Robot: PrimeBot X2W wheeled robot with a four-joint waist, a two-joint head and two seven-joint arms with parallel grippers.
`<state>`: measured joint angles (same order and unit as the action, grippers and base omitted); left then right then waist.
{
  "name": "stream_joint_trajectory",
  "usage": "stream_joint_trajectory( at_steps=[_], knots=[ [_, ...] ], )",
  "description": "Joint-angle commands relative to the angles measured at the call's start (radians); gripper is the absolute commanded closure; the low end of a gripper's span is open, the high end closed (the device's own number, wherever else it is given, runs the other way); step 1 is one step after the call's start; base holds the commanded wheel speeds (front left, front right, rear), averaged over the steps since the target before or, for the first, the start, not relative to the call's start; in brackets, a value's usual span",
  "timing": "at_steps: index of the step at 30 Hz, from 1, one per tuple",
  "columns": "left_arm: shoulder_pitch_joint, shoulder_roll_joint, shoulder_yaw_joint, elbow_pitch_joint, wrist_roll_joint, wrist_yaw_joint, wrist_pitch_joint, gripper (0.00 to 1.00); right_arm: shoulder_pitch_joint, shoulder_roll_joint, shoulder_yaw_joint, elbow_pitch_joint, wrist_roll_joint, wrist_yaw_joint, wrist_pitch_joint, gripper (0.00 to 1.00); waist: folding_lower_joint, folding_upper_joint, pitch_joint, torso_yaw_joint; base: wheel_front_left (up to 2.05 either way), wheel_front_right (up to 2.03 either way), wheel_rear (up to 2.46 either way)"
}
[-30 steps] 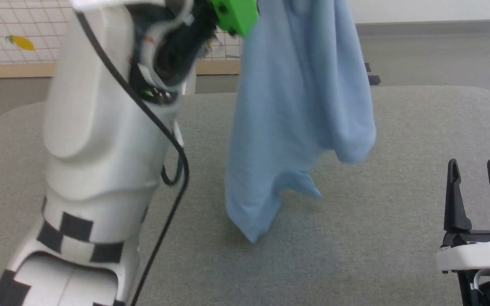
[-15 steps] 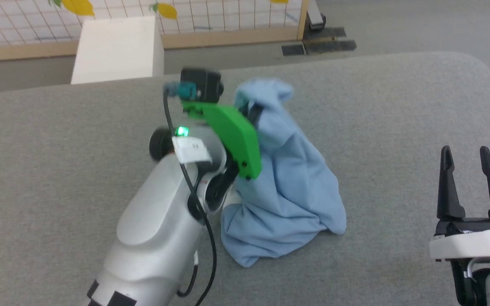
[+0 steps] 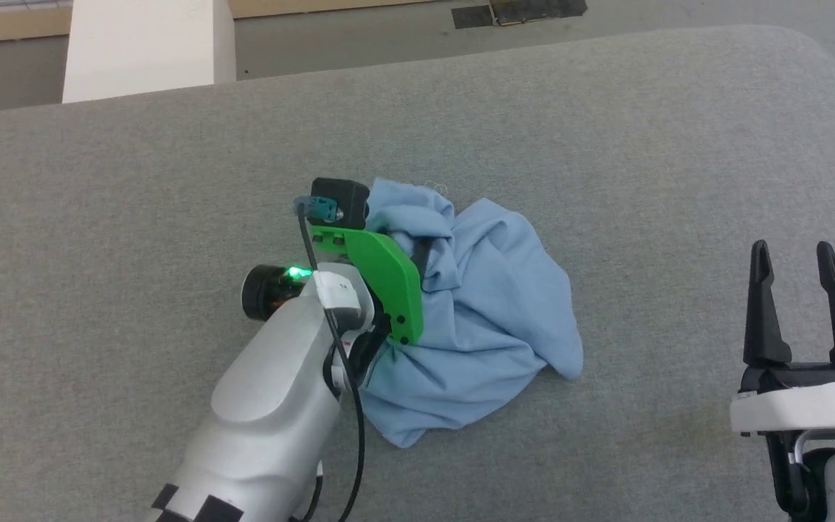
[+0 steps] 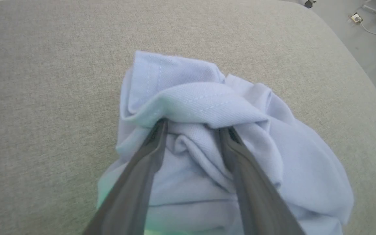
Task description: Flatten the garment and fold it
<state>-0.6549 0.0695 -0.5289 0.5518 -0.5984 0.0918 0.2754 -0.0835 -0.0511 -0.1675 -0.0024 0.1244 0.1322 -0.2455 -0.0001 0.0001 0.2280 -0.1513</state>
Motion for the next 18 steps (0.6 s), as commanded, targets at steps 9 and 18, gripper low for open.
stream_joint_trajectory(
  at_steps=[9,18],
  knots=[
    [0.029,0.049,0.048,-0.124,-0.044,-0.045,-0.077,0.0,0.028,0.001,-0.014,0.01,-0.011,-0.002,0.003,0.0,0.0001,-0.0001,-0.121,0.082,0.0,0.0,0.0],
    [0.267,0.216,0.17,-0.482,0.002,0.041,-0.25,0.0,0.073,0.001,-0.01,-0.013,-0.007,-0.002,0.025,0.0,0.0001,-0.0001,-0.172,0.093,0.0,0.0,0.0]
  ],
)
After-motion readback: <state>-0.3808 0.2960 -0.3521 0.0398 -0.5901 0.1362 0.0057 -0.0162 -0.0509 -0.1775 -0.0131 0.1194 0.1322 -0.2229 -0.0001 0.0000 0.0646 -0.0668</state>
